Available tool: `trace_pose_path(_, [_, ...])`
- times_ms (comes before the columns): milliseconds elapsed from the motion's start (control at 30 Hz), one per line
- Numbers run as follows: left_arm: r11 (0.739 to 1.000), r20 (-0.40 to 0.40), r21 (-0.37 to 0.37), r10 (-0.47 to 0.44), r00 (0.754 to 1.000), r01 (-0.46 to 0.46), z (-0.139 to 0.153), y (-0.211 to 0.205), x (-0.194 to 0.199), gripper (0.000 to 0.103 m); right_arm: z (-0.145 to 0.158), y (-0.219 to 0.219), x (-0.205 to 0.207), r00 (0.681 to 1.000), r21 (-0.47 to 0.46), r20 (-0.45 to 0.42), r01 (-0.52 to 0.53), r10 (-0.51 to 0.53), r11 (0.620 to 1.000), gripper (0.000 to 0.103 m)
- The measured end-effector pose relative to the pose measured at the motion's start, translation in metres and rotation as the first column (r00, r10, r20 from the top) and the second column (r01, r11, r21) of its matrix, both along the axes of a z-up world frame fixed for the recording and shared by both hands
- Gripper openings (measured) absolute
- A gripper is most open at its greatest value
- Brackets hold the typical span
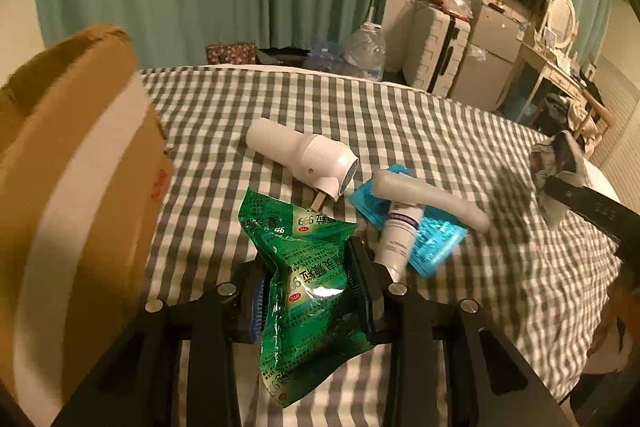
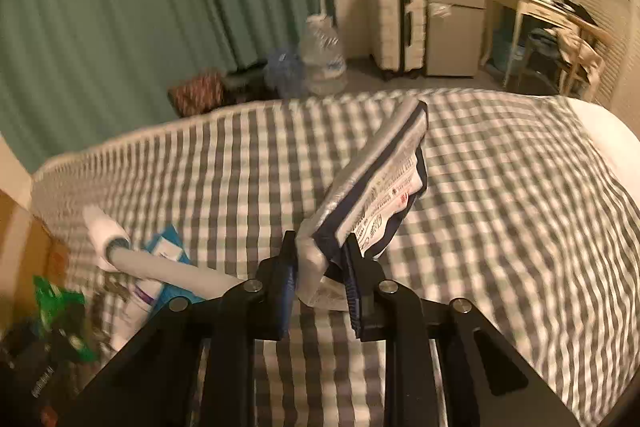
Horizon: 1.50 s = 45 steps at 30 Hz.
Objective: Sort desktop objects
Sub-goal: 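Carry the green packet and clear package over the cardboard box with both tools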
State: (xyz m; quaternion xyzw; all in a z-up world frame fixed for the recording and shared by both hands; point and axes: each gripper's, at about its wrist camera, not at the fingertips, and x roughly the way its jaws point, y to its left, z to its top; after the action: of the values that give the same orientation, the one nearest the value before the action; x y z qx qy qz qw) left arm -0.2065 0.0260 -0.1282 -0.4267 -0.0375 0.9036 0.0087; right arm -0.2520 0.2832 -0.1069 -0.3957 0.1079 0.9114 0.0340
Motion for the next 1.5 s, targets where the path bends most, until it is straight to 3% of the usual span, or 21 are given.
trace_pose_path(367, [0.999,-0.088,-0.022,-0.046,0.995,0.044,0.070,0.011,0.049,0.035,0.058,0.003,0.073,0.994,-0.069,-0.103,-0.043,0.035,0.997,0.020])
trace_pose_path(700, [0.999,-0.161,-0.010,-0.049,0.986,0.048,0.129,-0.004,0.089,0.035,0.141,-0.014,0.140,0.970,-0.033,-0.220,-0.111,0.101,0.993,0.021])
trace_pose_path(800, [0.999,-0.207,0.024,-0.023,0.978,0.029,0.148,-0.017,0.101,0.035,0.157,-0.024,0.154,0.961,-0.044,-0.246,-0.142,0.127,0.989,0.021])
trace_pose_path(1167, [0.998,-0.283,0.051,0.057,0.957,-0.044,0.187,-0.087,0.118,0.036,0.189,-0.122,0.164,0.914,0.002,-0.263,-0.318,0.308,0.948,0.021])
trace_pose_path(1500, [0.980,-0.244,0.029,0.198,0.949,-0.197,0.179,-0.196,0.098,0.036,0.169,-0.254,0.146,0.815,0.014,-0.201,-0.552,0.543,0.834,0.021])
